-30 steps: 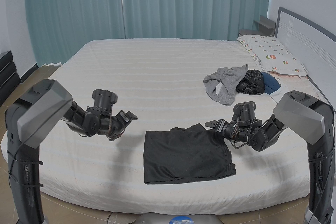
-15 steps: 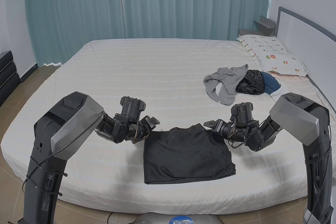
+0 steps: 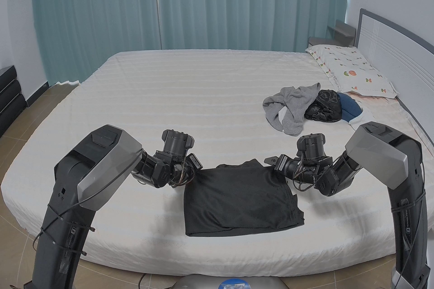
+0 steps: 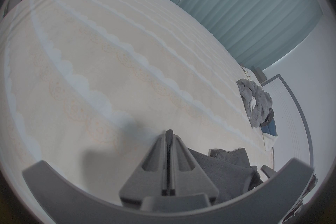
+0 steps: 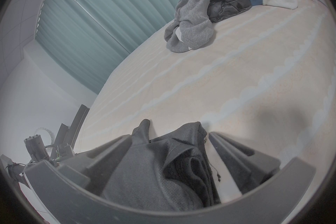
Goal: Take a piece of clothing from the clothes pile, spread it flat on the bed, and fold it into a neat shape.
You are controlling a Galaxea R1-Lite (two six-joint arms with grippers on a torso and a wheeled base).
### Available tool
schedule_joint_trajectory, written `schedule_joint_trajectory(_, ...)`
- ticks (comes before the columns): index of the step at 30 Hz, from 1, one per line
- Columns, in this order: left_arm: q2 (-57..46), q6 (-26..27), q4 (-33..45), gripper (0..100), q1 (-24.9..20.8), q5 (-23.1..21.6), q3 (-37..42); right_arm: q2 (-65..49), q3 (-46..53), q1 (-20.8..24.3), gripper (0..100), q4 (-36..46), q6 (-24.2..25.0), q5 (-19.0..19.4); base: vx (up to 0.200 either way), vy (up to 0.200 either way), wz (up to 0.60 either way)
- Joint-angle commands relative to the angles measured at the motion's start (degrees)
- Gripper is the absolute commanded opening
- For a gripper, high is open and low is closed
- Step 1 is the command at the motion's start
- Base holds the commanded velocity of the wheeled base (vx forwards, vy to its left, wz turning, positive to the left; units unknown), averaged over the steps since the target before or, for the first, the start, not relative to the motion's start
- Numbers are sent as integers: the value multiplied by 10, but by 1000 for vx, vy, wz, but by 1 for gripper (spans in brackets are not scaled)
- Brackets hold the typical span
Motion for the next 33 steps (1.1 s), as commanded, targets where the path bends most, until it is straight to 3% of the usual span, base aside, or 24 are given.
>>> schedule_joint_trajectory(1, 0, -1, 0, 0, 0, 1, 2, 8, -6, -1, 0, -8, 2, 0, 0, 0, 0)
schedule_joint_trajectory(26, -3, -2, 1, 0, 0, -4, 9, 28, -46, -18, 0, -8, -2, -16, 0, 0, 0)
schedule_joint_trajectory(27, -5, -3, 0, 100, 0, -8, 14, 27, -43, -18, 100, -10, -2, -16, 0, 0, 0)
schedule_joint_trajectory(33, -11, -16, -1, 100, 2, -8, 15, -15, -8, -22, 100, -19, 2, -10, 0, 0, 0)
